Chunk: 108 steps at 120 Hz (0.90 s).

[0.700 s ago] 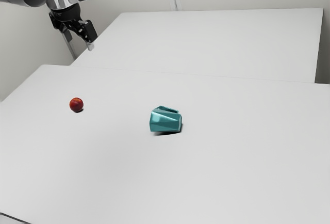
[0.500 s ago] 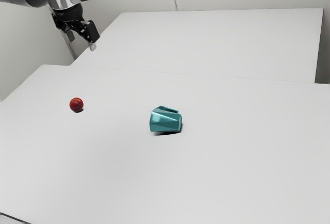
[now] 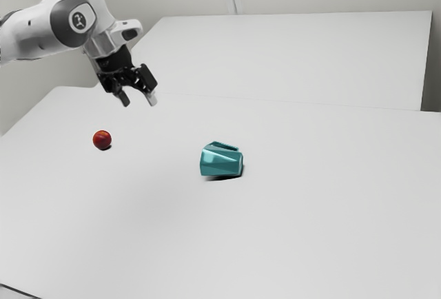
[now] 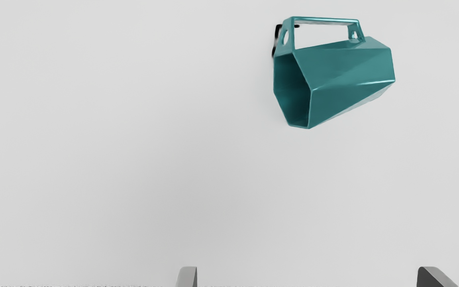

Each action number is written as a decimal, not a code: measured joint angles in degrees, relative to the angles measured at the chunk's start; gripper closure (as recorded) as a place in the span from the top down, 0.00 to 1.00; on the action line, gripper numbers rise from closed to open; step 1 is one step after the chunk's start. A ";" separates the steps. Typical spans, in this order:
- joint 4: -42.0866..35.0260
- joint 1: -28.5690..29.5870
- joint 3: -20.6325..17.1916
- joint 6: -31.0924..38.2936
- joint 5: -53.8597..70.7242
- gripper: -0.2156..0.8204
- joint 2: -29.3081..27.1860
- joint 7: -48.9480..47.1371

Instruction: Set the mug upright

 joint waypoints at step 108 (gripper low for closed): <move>-1.01 3.63 0.26 6.90 -38.99 0.79 23.44 -5.87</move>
